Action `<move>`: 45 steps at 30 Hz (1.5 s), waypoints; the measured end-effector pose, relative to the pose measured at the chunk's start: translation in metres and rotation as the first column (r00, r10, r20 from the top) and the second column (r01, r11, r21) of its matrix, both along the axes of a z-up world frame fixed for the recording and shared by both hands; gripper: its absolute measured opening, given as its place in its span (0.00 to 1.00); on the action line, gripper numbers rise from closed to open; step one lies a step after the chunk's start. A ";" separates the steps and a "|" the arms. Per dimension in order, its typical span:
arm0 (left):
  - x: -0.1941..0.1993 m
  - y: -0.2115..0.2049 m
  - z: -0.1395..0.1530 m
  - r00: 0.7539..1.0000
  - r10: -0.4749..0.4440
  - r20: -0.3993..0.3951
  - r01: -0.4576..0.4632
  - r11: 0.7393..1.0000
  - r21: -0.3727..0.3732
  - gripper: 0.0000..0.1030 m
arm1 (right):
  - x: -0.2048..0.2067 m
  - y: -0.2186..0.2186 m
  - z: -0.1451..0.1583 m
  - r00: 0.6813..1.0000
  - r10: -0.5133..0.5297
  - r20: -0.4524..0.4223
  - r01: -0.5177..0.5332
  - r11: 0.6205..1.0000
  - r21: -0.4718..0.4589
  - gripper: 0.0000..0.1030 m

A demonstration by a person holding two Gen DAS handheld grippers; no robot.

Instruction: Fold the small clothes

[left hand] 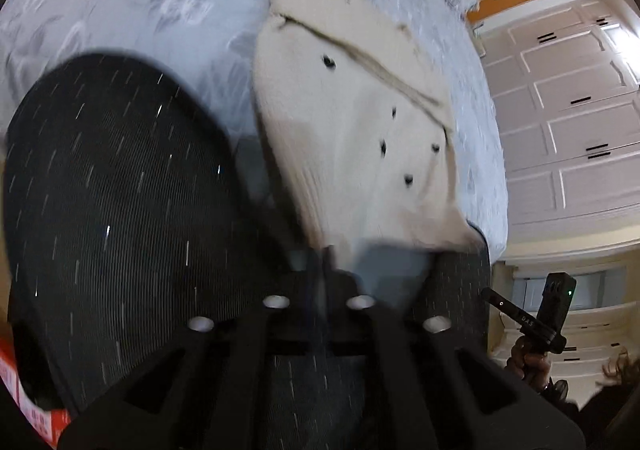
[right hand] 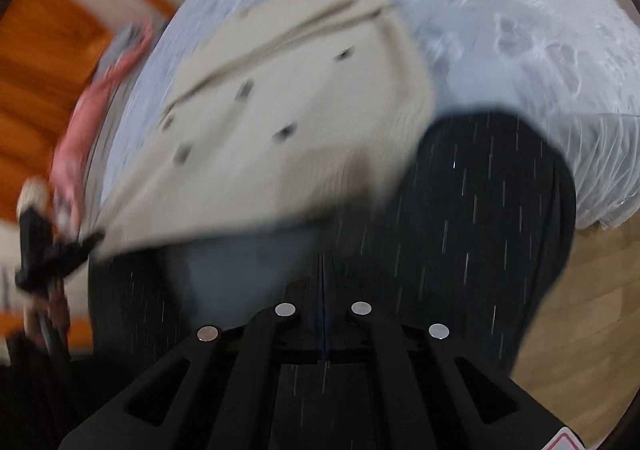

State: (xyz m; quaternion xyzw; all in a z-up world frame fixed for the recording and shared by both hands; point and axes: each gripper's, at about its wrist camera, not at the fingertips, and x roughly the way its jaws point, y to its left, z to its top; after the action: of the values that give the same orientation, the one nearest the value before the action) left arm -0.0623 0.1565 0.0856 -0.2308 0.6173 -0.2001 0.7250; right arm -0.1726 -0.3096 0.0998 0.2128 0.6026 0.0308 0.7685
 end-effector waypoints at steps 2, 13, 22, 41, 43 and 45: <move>0.005 0.001 0.010 0.999 0.017 0.032 -0.017 1.000 0.002 0.00 | -0.007 0.003 0.011 1.000 0.019 0.010 -0.019 0.999 -0.033 0.00; 0.065 -0.033 -0.038 0.992 0.118 -0.051 -0.110 0.983 0.147 0.85 | 0.101 -0.020 -0.033 0.984 -0.168 -0.061 0.169 0.986 0.013 0.49; 0.059 -0.034 -0.047 0.977 0.197 -0.078 -0.179 0.964 0.195 0.85 | 0.100 -0.014 -0.062 0.943 -0.282 -0.178 0.278 0.959 -0.051 0.49; 0.076 -0.041 -0.036 0.987 0.139 -0.082 -0.139 0.990 0.008 0.00 | 0.093 -0.048 -0.027 0.941 -0.327 0.085 0.308 0.934 0.181 0.07; 0.073 -0.028 -0.006 0.991 0.137 -0.007 -0.136 0.990 0.027 0.00 | 0.081 -0.052 -0.001 0.934 -0.312 0.175 0.281 0.942 0.183 0.07; 0.069 -0.018 0.006 0.992 0.128 0.018 -0.128 0.990 0.055 0.00 | 0.068 -0.056 0.012 0.935 -0.296 0.194 0.267 0.950 0.164 0.07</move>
State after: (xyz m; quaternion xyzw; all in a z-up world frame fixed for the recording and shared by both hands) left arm 0.0070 0.1389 0.0914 -0.2480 0.6012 -0.1375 0.7471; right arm -0.1043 -0.3652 0.1119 0.3438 0.4753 -0.0161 0.8097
